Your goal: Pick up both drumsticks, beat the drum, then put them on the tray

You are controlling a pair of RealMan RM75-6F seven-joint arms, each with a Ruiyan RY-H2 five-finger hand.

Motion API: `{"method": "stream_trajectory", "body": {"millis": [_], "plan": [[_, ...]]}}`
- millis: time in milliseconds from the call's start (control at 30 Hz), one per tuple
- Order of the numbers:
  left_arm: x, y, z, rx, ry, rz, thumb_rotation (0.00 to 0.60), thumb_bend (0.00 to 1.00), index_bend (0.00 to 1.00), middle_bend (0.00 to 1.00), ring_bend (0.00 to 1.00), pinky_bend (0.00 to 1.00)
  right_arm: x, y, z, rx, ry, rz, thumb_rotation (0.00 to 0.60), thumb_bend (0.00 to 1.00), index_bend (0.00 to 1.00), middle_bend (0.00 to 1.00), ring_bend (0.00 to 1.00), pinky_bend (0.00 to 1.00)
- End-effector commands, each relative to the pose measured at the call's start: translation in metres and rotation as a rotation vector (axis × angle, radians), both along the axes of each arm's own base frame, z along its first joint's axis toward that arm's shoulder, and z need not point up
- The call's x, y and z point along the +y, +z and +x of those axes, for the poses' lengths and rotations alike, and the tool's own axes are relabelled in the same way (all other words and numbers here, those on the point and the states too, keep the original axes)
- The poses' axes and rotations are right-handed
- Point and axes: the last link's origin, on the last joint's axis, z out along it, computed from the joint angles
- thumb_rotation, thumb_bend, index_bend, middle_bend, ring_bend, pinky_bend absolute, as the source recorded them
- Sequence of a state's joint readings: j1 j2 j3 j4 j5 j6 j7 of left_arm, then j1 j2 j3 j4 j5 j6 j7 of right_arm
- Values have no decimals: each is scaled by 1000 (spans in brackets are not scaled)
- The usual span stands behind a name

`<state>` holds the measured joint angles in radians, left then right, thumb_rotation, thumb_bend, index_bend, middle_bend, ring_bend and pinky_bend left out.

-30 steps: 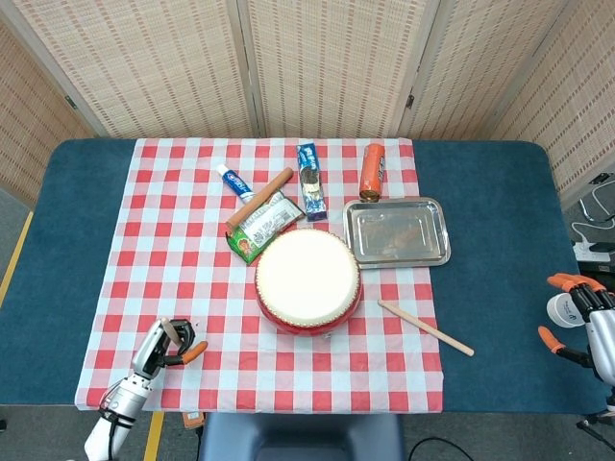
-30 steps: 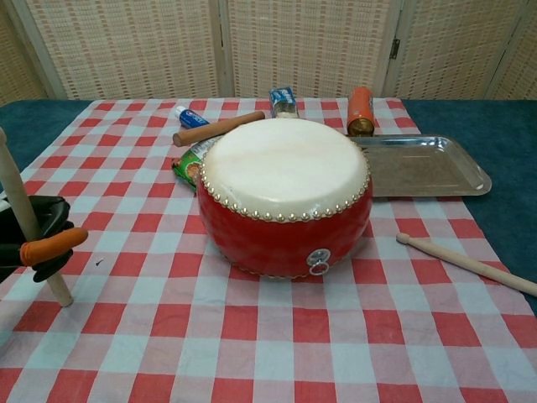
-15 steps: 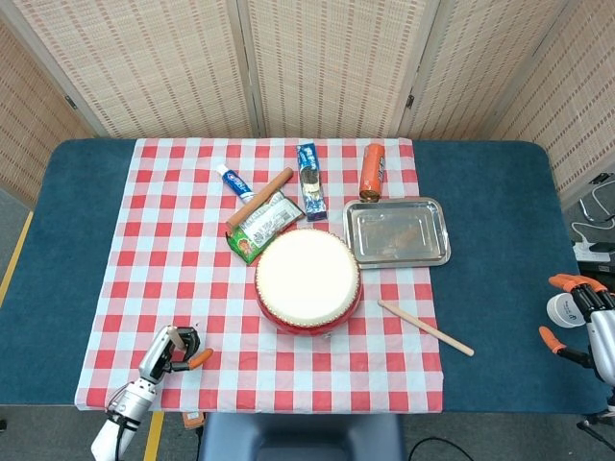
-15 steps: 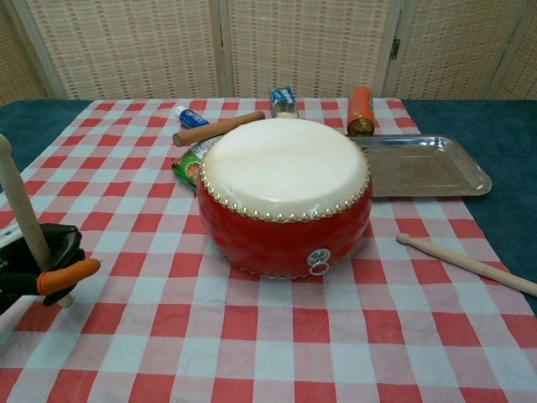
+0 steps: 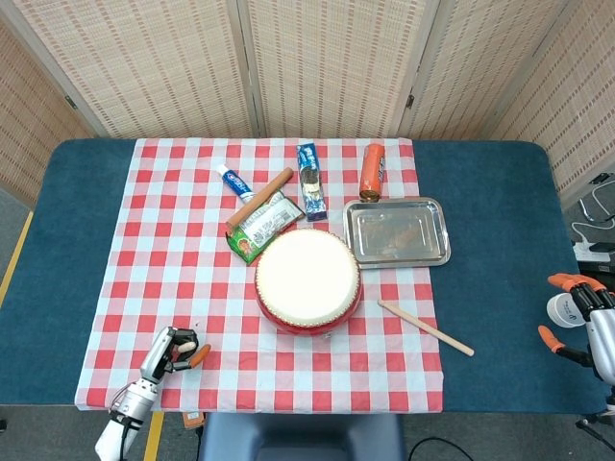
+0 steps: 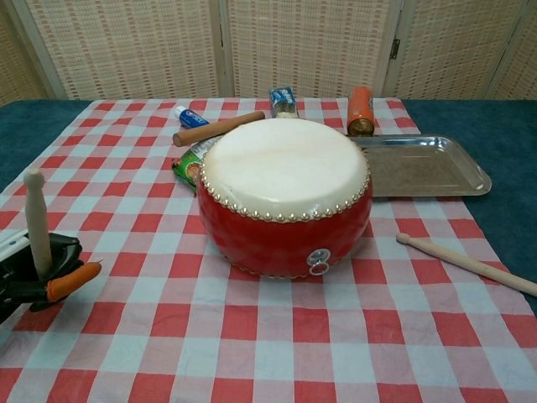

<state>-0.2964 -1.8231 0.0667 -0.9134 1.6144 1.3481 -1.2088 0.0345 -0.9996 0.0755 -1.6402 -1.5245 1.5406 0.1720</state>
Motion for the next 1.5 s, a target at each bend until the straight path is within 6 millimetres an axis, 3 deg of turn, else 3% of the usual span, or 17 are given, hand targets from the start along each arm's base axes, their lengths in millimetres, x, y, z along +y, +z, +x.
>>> {"method": "stream_trajectory", "body": {"millis": [33, 367, 533, 833, 1033, 1167, 1333, 1500], "plan": [[1, -2, 0, 19, -3, 8, 600, 486, 870, 987, 915, 999, 0, 0, 0, 0, 0, -1, 600, 185, 255, 242, 185, 322], [3, -2, -1, 118, -47, 54, 600, 787, 954, 1000, 999, 1000, 0, 1, 0, -13, 2, -3, 600, 184, 255, 248, 187, 322], [3, 9, 3, 208, -147, 93, 600, 838, 979, 1000, 1000, 1000, 3, 0, -2, -31, -25, 11, 600, 184, 256, 252, 194, 322], [7, 41, 12, 577, -345, 274, 600, 864, 994, 1000, 1000, 1000, -8, -17, -2, -68, -196, 142, 600, 187, 328, 284, 212, 334], [13, 66, 20, 700, -378, 345, 600, 858, 995, 1000, 1000, 1000, -33, -56, 14, -83, -231, 211, 600, 219, 382, 284, 210, 336], [14, 77, 25, 740, -378, 384, 600, 852, 994, 1000, 1000, 1000, -51, -93, 28, 2, -213, 260, 600, 228, 393, 284, 136, 292], [14, 82, 28, 758, -374, 381, 600, 848, 989, 1000, 1000, 1000, -72, -141, 50, 55, -175, 294, 600, 233, 401, 262, 41, 179], [12, 83, 28, 771, -370, 364, 600, 844, 986, 1000, 1000, 1000, -85, -180, 72, 43, -134, 324, 600, 242, 429, 260, 28, 155]]}}
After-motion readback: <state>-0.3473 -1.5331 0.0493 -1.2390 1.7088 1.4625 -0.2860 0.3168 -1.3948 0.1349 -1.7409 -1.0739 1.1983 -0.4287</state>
